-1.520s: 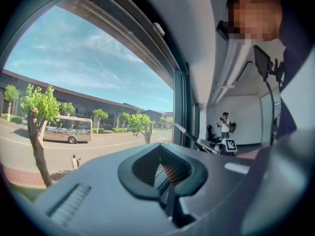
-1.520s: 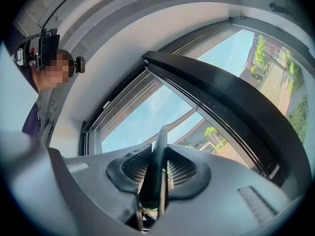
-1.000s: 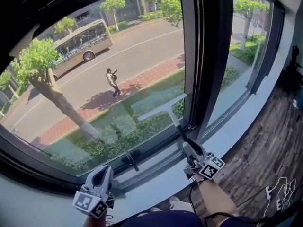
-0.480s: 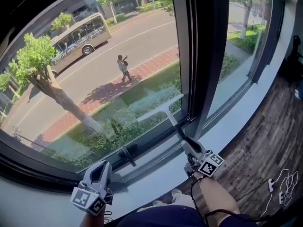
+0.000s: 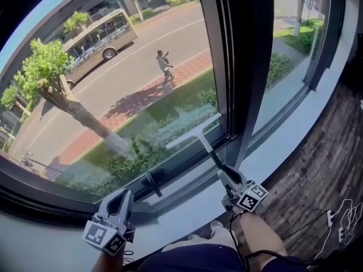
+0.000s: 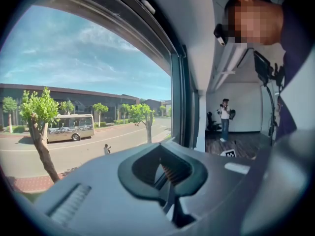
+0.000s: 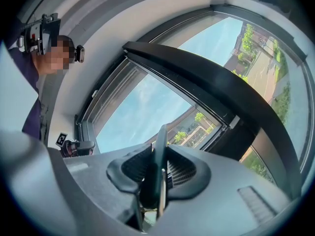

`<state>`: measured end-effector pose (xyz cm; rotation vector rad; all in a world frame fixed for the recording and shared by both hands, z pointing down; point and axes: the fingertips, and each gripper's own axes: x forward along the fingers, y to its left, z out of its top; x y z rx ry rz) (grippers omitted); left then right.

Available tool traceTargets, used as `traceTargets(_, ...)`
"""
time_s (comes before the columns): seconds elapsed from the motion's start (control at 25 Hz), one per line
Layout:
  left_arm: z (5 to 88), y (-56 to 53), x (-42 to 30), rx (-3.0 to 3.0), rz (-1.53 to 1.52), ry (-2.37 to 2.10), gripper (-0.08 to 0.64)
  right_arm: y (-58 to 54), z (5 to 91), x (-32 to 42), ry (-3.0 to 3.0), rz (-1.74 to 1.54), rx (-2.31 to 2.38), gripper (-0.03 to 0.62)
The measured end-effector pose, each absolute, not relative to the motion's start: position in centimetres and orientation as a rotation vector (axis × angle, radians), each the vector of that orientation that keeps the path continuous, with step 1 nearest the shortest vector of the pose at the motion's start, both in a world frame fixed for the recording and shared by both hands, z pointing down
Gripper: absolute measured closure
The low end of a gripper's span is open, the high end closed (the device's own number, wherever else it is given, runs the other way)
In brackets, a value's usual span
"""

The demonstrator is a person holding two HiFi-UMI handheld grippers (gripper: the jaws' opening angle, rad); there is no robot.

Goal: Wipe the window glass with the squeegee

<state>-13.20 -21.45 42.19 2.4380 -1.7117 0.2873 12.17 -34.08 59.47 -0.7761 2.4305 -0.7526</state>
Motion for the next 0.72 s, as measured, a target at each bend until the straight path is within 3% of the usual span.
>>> traceTargets(0.72,43.2,-20.5,-12.1,2.318,0.277,-1.801,0.555,-33.7,65.8,13.0,2.519,-0.977,-0.812,0.489)
